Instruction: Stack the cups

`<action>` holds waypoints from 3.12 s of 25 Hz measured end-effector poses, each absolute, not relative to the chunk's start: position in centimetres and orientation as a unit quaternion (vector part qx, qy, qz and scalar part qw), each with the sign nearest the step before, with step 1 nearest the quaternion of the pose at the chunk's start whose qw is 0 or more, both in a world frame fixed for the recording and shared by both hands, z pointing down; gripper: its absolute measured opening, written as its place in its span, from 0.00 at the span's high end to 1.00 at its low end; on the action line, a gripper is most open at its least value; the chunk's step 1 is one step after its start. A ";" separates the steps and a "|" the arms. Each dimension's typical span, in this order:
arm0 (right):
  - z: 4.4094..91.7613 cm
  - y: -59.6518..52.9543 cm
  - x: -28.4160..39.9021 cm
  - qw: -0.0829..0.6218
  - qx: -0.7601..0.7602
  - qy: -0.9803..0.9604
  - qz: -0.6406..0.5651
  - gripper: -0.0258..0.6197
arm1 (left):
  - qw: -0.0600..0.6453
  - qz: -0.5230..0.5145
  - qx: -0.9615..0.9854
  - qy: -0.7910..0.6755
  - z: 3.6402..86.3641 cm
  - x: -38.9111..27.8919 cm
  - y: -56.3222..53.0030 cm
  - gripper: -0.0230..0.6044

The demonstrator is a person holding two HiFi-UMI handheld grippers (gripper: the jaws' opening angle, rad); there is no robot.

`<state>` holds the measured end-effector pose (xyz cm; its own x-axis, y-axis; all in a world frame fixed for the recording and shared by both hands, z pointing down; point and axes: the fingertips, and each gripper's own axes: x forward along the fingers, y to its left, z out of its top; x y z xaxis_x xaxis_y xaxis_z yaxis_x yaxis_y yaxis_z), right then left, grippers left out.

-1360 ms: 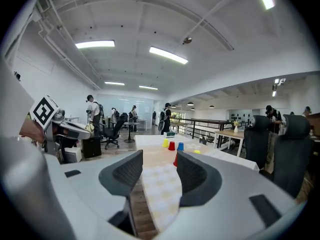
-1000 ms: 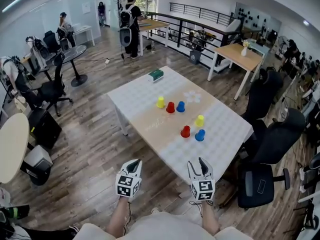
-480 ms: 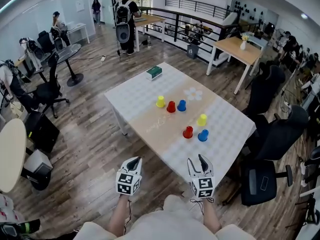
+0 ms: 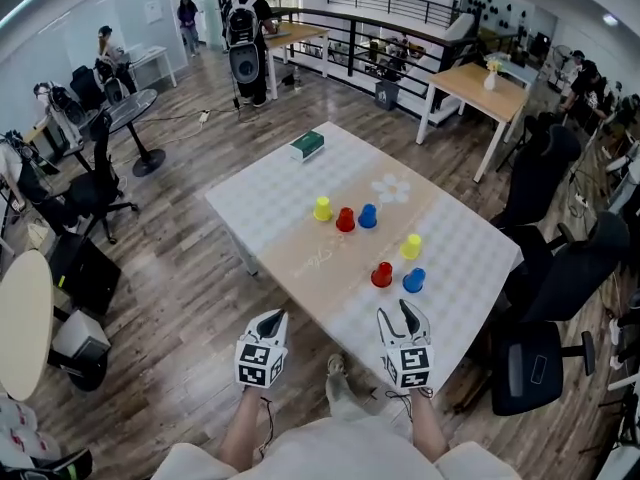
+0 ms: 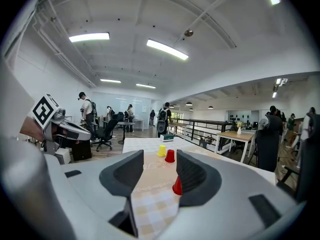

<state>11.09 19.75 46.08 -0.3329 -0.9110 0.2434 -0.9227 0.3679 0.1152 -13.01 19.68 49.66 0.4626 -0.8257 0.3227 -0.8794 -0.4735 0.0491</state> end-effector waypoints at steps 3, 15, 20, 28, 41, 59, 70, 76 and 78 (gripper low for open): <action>46.0 16.7 11.1 0.133 0.560 -0.818 0.023 0.66 | 0.104 0.129 0.847 -0.506 49.5 -13.1 16.7 0.94; 44.8 4.7 11.6 0.114 0.549 -0.827 0.038 0.66 | 0.105 0.146 0.842 -0.508 48.4 -11.9 5.6 0.94; 45.5 1.5 11.9 0.111 0.545 -0.829 0.054 0.66 | 0.114 0.161 0.840 -0.506 49.0 -11.1 2.7 0.94; 46.2 -1.2 12.9 0.111 0.544 -0.829 0.069 0.66 | 0.127 0.179 0.840 -0.496 50.2 -9.3 0.1 0.94; 46.2 -4.1 10.4 0.118 0.543 -0.829 0.065 0.65 | 0.140 0.178 0.848 -0.478 51.8 -10.2 -3.5 0.94; 46.9 -9.0 5.8 0.142 0.590 -0.791 0.078 0.65 | 0.146 0.172 0.887 -0.402 53.3 -11.7 -11.6 0.94; 46.1 -10.0 5.3 0.135 0.600 -0.784 0.079 0.64 | 0.157 0.181 0.904 -0.354 54.9 -8.0 -13.3 0.94; 47.3 -11.3 3.9 0.140 0.576 -0.800 0.087 0.63 | 0.160 0.184 0.904 -0.351 55.1 -7.0 -13.0 0.94; 47.8 -12.0 3.6 0.141 0.572 -0.803 0.090 0.62 | 0.163 0.182 0.902 -0.357 55.0 -7.3 -13.2 0.94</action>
<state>3.64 -12.01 47.77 -0.3071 -0.8929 0.3293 -0.9437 0.3305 0.0161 -7.27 -13.22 55.02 0.6790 -0.5849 0.4436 -0.7031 -0.6919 0.1640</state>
